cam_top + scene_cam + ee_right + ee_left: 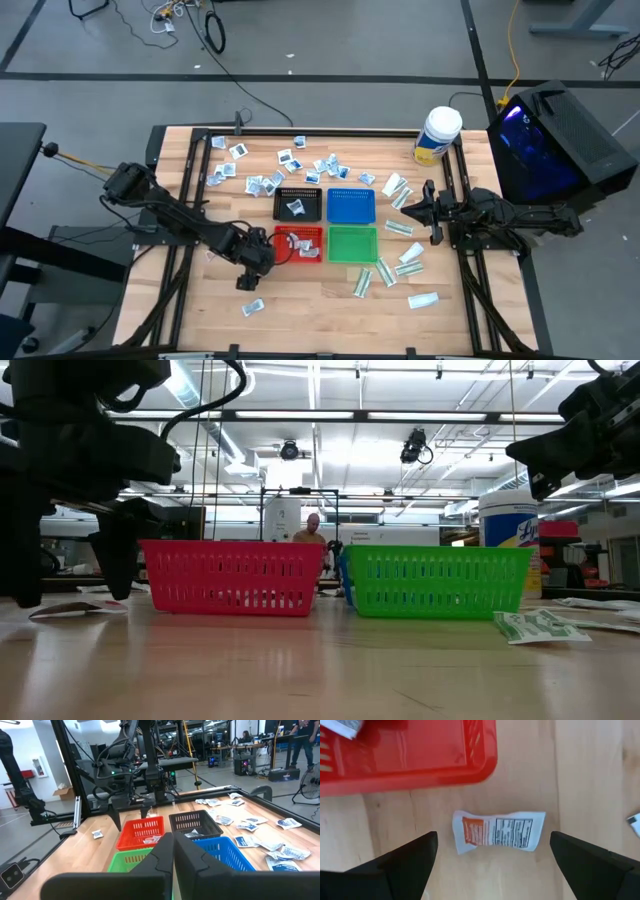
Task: Pick & Place First Aid Supplies
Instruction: Put the orange ointment pack into the orange bin
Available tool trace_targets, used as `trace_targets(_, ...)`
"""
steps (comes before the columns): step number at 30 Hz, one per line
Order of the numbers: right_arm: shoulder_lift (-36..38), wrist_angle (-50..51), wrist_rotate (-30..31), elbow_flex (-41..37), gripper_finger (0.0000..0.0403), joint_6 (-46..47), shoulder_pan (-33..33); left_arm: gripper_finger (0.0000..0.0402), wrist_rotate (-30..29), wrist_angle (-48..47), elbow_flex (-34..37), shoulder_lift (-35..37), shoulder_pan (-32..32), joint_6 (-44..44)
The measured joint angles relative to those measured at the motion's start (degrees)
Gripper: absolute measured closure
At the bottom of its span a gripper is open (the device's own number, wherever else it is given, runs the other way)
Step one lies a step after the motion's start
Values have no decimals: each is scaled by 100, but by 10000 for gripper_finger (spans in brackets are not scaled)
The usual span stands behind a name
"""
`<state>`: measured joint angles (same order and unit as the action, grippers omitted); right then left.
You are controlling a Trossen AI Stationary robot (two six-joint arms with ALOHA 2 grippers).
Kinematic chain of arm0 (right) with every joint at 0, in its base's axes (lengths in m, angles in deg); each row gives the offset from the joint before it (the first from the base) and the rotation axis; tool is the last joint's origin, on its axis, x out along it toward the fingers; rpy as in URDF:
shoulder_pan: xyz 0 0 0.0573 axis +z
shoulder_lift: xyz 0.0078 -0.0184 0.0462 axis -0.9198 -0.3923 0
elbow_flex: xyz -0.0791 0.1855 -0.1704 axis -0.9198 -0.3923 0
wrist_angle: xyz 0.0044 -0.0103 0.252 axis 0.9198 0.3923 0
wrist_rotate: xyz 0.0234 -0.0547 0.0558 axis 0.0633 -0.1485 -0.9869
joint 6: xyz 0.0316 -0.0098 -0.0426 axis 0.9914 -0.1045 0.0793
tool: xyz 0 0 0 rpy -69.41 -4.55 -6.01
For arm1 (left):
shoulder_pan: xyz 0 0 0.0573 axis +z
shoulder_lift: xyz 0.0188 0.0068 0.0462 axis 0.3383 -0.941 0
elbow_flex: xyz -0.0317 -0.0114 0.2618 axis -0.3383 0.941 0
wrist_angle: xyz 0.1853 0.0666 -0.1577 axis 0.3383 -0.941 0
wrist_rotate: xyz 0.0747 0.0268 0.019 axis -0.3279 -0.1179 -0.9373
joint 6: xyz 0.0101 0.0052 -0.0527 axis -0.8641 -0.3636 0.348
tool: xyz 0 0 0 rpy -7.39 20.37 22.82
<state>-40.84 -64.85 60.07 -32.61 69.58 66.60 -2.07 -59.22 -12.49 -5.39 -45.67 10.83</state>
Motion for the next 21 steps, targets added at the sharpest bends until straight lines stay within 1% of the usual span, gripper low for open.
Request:
trace_targets(8, 0, 0, 0, 0, 385, 2, 2, 7, -101, 7, -42, -29, -2, 85)
trace_targets(21, 0, 0, 2, 1, 385, 1, 0, 8, -62, 39, -52, -232, 5, 107)
